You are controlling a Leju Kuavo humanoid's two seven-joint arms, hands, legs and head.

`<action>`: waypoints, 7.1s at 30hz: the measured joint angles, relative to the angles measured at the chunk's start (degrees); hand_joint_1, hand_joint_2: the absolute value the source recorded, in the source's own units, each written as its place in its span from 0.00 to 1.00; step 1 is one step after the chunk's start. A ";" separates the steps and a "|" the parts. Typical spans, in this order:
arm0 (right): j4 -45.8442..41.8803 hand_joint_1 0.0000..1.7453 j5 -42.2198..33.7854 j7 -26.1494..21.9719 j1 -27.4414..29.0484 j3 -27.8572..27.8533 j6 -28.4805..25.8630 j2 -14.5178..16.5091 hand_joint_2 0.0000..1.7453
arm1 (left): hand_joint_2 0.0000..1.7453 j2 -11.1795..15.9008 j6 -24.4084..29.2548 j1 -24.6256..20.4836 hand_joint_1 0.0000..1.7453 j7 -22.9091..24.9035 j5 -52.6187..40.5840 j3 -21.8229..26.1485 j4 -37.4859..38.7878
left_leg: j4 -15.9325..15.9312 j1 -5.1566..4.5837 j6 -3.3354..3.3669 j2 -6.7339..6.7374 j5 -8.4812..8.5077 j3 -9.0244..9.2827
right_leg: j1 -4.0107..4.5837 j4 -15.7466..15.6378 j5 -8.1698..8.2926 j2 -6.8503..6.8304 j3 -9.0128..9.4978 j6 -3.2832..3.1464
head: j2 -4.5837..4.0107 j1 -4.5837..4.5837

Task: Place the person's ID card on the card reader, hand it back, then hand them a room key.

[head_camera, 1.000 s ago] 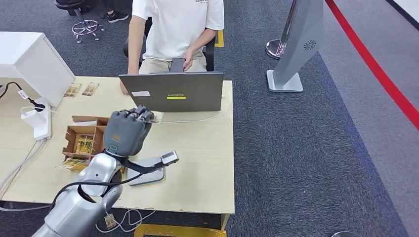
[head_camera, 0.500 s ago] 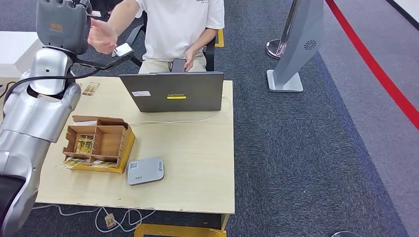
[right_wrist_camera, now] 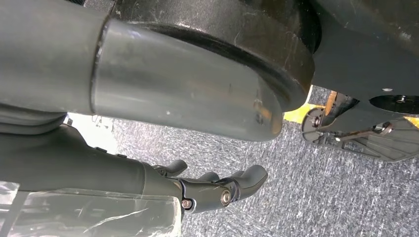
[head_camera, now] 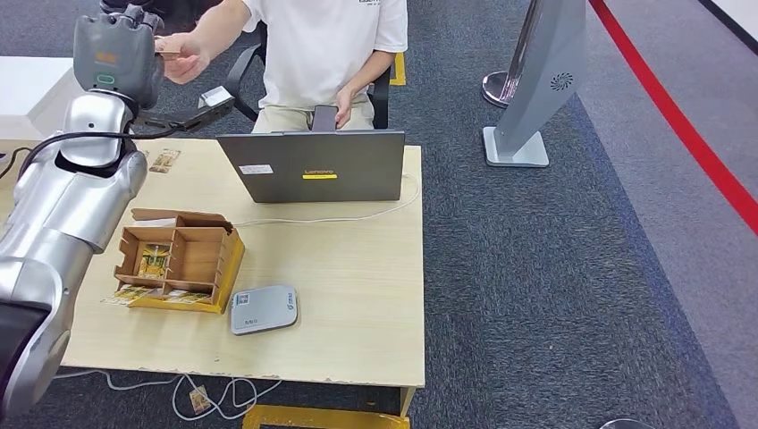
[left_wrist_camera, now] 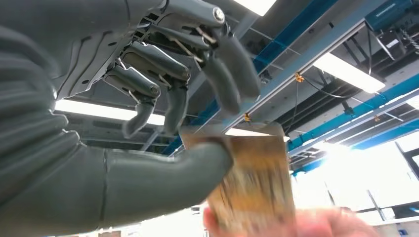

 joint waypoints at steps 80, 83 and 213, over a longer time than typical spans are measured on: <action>-0.07 0.00 3.00 -0.31 0.87 -9.96 -1.12 0.96 0.00 | 1.00 5.75 -6.85 61.67 0.00 -4.92 4.73 8.02 -44.72 | -0.04 -0.05 -0.10 0.13 -0.42 0.07 | -0.05 -0.02 -0.39 0.05 -0.07 -0.04 | 0.00 -0.05; -0.07 0.00 3.12 -0.28 0.87 -10.25 -1.25 0.99 0.00 | 1.00 5.95 -7.74 61.93 0.00 -4.24 5.18 7.52 -45.34 | -0.04 -0.05 -0.10 0.13 -0.42 0.07 | -0.05 -0.02 -0.39 0.05 -0.06 -0.04 | 0.00 -0.05; -0.26 0.00 8.50 0.39 0.63 -14.55 -0.09 1.51 0.00 | 1.00 6.23 -8.20 63.40 1.00 -2.35 5.10 16.90 -41.77 | -0.04 -0.05 -0.10 0.11 -0.42 0.07 | -0.04 -0.02 -0.41 0.02 -0.05 -0.05 | -0.01 -0.05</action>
